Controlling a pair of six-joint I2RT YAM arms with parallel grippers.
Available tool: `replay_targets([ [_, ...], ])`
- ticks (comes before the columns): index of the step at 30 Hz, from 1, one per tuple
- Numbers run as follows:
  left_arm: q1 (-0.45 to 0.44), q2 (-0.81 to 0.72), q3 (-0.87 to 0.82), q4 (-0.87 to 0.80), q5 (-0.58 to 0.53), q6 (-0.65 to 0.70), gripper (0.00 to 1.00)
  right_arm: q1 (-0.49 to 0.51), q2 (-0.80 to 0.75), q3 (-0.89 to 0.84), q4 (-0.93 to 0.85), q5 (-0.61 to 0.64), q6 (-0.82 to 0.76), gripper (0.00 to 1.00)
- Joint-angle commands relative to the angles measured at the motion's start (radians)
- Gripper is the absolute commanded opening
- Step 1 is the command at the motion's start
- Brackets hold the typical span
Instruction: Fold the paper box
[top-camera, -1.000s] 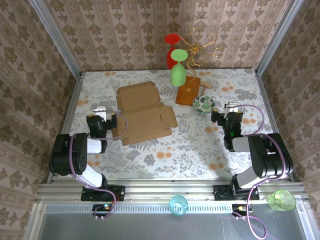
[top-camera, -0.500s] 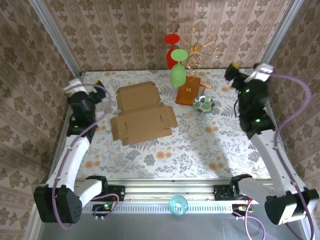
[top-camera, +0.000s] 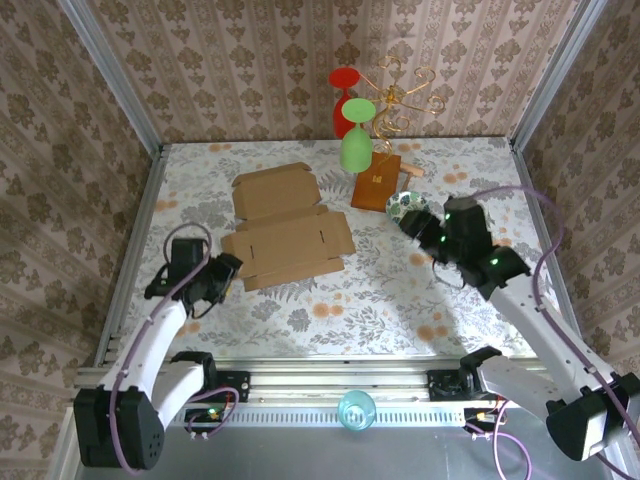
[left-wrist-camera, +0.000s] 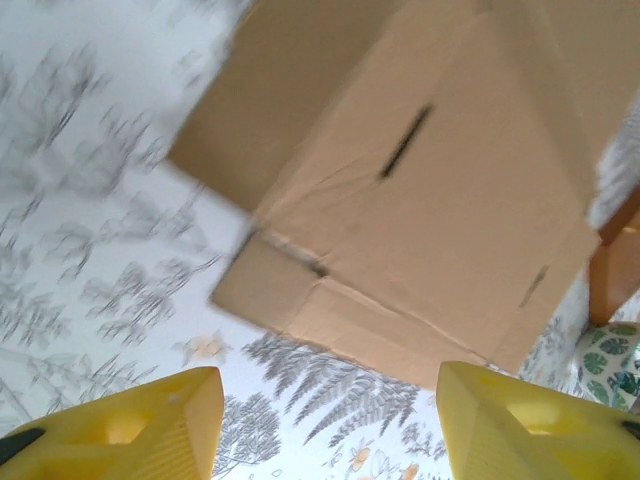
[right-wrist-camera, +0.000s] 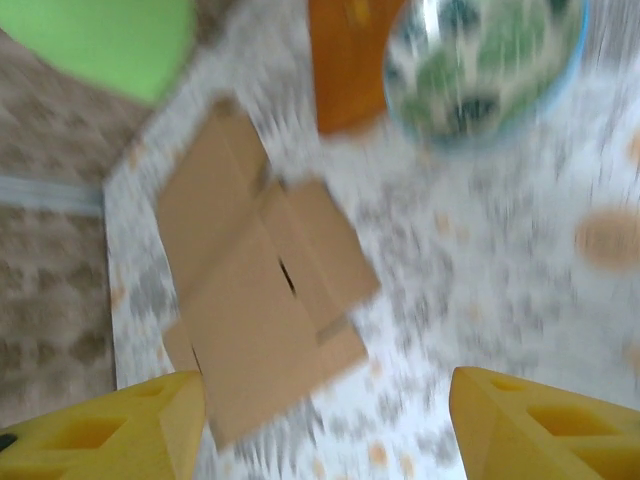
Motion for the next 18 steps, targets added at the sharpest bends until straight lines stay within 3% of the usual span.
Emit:
replay_targets([
  [1,-0.005,-0.049,-0.104,0.126,0.011,-0.201,0.59,0.016,-0.038,-0.076,0.104,-0.129,0.162,0.67],
  [7,-0.003,0.038,-0.204,0.405,-0.031,-0.31,0.6,0.024,0.035,-0.096,0.173,-0.195,0.183,0.65],
  [18,0.035,0.251,-0.213,0.651,-0.014,-0.318,0.57,0.034,0.047,-0.164,0.262,-0.214,0.24,0.64],
])
